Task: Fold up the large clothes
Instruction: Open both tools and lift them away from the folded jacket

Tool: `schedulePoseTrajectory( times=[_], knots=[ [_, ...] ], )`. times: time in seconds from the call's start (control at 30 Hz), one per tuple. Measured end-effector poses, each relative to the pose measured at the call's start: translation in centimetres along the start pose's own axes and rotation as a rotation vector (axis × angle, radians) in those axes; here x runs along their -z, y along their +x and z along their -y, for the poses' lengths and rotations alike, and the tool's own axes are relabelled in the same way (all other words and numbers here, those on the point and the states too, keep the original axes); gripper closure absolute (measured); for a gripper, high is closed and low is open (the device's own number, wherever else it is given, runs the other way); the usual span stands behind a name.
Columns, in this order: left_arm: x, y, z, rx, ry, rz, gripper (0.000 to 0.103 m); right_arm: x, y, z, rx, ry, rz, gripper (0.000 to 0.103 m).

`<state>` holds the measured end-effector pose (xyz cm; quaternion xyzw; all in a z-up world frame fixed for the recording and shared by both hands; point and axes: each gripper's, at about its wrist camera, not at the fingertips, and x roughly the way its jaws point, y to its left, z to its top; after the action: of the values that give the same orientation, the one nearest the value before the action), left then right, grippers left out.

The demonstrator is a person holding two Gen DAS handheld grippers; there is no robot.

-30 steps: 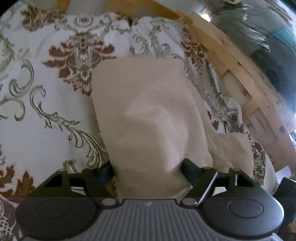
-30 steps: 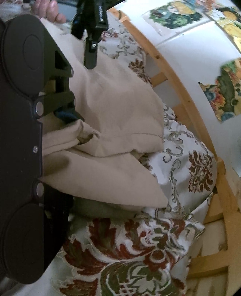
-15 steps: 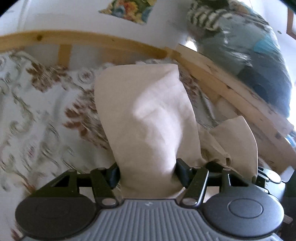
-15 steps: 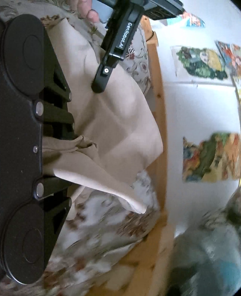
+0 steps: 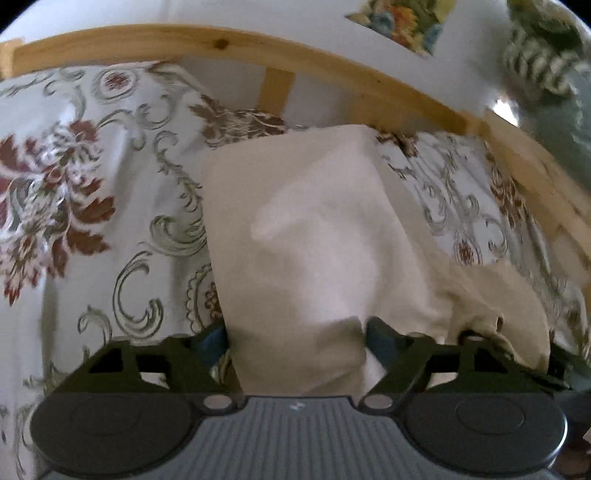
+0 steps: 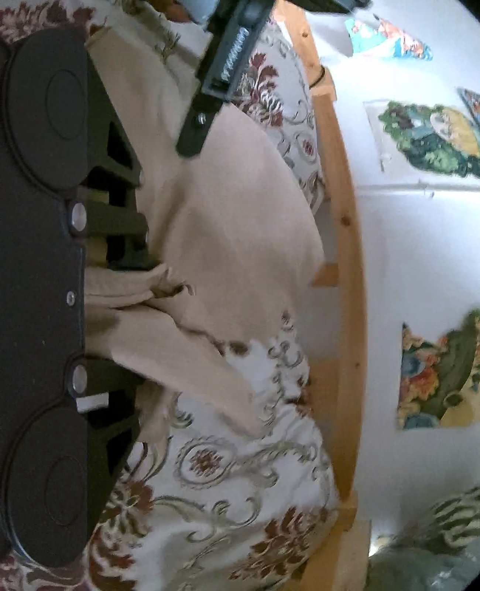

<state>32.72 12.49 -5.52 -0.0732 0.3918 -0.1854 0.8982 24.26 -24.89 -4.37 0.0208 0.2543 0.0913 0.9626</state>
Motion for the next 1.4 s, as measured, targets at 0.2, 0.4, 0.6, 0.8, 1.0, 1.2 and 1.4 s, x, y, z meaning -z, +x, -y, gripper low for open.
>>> schedulePoseTrajectory(
  times=[0.2,0.4,0.6,0.8,1.0,1.2,1.4],
  knots=[
    [0.9,-1.3,2.1,-0.052,0.053,0.009,0.006,-0.1,-1.2,2.6,-0.018,0.079,-0.018,0.036],
    [2.7,-5.0,3.9,-0.084,0.029,0.059,0.001,-0.4,-4.5,4.0,-0.002,0.089,0.007,0.016],
    [4.1,-10.2,5.2,-0.103,0.015,0.131,0.001,-1.1,-9.1,3.5,0.009,0.064,0.069,0.007],
    [6.1,-16.8,6.0,-0.139,0.026,0.242,0.001,-1.9,-15.5,1.7,0.006,0.030,0.174,0.001],
    [8.9,-21.5,6.2,-0.126,0.031,0.262,0.001,-1.5,-21.4,0.0,0.020,-0.017,0.248,0.001],
    [12.6,-23.9,6.1,-0.136,0.065,0.237,0.001,-0.2,-25.9,-1.4,0.041,-0.057,0.273,0.001],
    [15.3,-25.4,6.1,-0.182,0.077,0.271,0.001,1.2,-28.8,-1.9,0.059,-0.005,0.243,0.001]
  ],
)
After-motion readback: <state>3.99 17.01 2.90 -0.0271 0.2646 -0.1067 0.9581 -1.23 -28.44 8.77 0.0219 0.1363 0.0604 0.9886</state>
